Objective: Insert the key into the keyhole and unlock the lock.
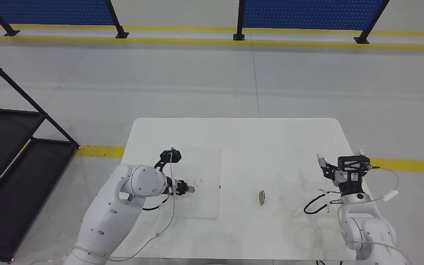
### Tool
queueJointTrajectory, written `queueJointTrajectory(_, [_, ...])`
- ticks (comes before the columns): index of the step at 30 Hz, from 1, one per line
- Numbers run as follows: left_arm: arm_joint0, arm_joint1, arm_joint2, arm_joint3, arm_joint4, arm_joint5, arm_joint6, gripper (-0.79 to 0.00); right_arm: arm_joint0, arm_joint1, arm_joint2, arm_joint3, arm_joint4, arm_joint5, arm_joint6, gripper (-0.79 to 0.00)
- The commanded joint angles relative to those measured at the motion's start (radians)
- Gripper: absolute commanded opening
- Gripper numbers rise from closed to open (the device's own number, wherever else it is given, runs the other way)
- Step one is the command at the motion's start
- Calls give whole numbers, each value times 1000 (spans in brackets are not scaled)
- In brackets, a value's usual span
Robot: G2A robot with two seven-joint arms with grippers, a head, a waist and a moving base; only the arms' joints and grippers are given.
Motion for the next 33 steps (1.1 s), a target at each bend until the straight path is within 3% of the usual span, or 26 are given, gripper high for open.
queueJointTrajectory(1, [-2,0,5,6,-3,0,7,-434,0,0,0,0,0,0,0,0])
queueJointTrajectory(24, [-30,7,45,69,-24,-10,61,-628,0,0,0,0,0,0,0,0])
queueJointTrajectory(33, [-51,7,65,96,-43,-6,89,-634,0,0,0,0,0,0,0,0])
